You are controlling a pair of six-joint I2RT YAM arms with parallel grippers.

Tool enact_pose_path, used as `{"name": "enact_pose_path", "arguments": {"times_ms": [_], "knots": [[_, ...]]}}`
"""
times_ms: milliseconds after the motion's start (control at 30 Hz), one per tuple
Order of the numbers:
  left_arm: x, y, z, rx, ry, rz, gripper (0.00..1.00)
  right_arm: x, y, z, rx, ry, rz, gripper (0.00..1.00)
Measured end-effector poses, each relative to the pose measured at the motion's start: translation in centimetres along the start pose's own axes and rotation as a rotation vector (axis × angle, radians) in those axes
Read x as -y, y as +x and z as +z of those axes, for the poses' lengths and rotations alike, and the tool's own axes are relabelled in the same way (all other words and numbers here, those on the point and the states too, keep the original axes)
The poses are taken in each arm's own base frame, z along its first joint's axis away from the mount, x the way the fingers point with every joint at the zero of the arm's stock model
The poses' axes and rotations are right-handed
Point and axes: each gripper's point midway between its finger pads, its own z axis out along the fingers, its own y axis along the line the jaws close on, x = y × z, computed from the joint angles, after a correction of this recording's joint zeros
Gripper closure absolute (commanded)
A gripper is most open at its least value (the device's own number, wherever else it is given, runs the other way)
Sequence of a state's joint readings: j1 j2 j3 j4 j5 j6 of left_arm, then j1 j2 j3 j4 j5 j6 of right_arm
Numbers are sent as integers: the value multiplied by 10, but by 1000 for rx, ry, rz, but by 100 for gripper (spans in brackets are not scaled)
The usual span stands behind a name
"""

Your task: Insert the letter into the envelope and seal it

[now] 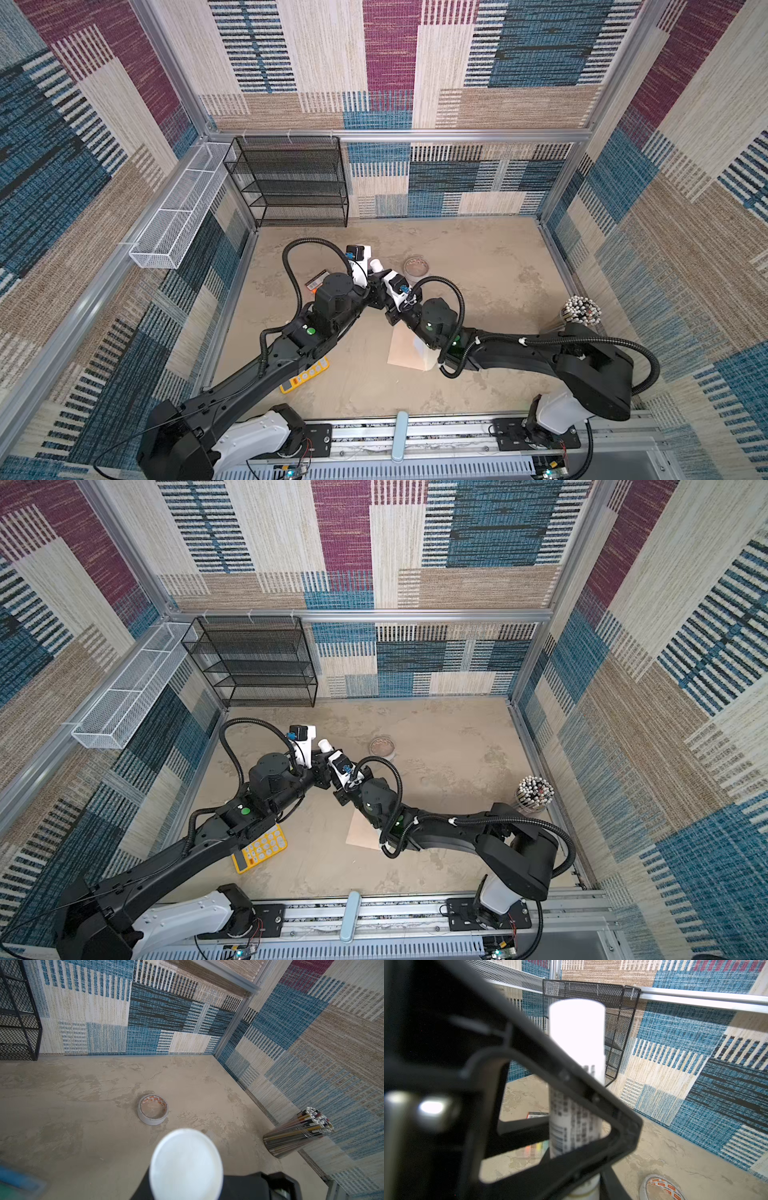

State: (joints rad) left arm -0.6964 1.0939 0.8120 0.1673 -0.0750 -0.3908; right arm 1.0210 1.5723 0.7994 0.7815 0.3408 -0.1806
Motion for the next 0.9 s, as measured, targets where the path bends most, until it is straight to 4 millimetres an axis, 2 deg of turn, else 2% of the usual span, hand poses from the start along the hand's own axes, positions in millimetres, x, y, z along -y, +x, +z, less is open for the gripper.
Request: {"name": "enact_pose_path", "arguments": {"times_ms": [533,700,900], "knots": [[5,0,-1,-7,39,1,100,-5,-4,-5,-13,-53,15,88],[17,-3,-8,-41,194,-13,100,-10,-14,-18,-12,-153,46,90],[40,5,-24,-102,447,-35,100,-23,-21,-45,-23,-378,102,90]]}}
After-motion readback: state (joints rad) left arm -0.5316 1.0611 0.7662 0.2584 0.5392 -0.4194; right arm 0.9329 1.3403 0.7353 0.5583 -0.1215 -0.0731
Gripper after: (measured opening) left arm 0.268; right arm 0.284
